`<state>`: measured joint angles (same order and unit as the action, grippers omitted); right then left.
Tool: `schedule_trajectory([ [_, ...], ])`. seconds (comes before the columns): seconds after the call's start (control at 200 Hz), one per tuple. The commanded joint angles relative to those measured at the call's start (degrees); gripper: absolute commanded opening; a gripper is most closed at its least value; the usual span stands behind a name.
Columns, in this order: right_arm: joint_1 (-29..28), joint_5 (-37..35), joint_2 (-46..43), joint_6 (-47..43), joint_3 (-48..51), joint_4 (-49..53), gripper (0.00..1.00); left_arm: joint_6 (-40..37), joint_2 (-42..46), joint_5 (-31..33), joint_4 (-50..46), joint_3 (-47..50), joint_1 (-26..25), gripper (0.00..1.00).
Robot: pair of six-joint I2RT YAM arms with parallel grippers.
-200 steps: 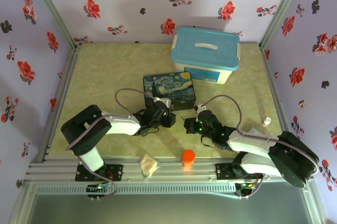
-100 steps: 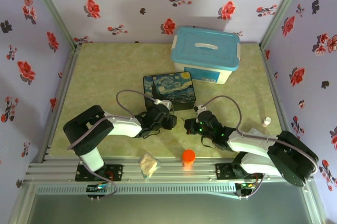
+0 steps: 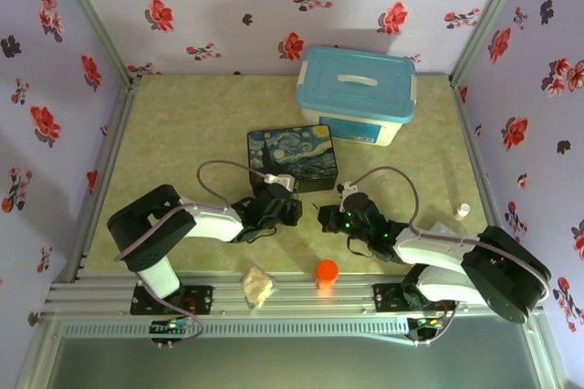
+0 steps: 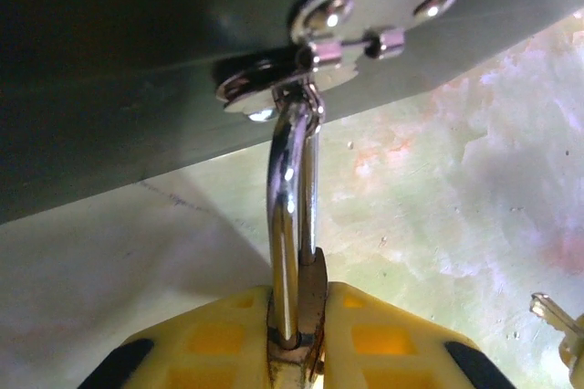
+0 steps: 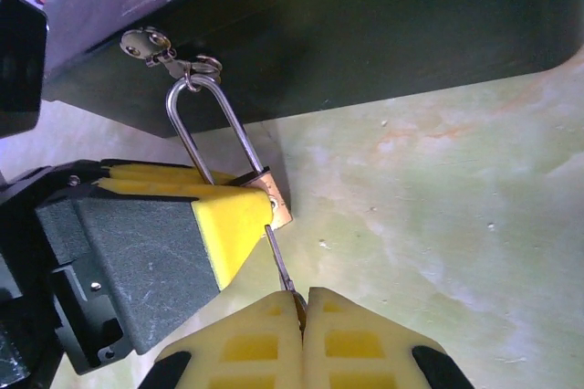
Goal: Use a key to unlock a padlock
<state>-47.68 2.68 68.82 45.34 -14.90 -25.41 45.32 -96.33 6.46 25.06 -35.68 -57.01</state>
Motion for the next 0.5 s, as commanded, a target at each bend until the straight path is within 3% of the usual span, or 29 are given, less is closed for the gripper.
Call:
schedule_trajectory([
  [0.0, -0.3, 4.2, 2.1, 6.7, 1.4, -8.0, 0.00, 3.4, 3.5, 1.9, 4.1, 1.5, -0.1, 0.11],
  [0.25, 2.6, 13.4, 8.4, 14.1, 3.0, -23.0, 0.00, 8.4, 4.5, 0.8, 9.8, 3.1, 0.2, 0.09],
  [0.495, 4.6, 19.5, 14.7, 17.3, 2.5, -26.7, 0.00, 12.7, 3.9, 2.4, 16.6, 6.1, 0.5, 0.04],
])
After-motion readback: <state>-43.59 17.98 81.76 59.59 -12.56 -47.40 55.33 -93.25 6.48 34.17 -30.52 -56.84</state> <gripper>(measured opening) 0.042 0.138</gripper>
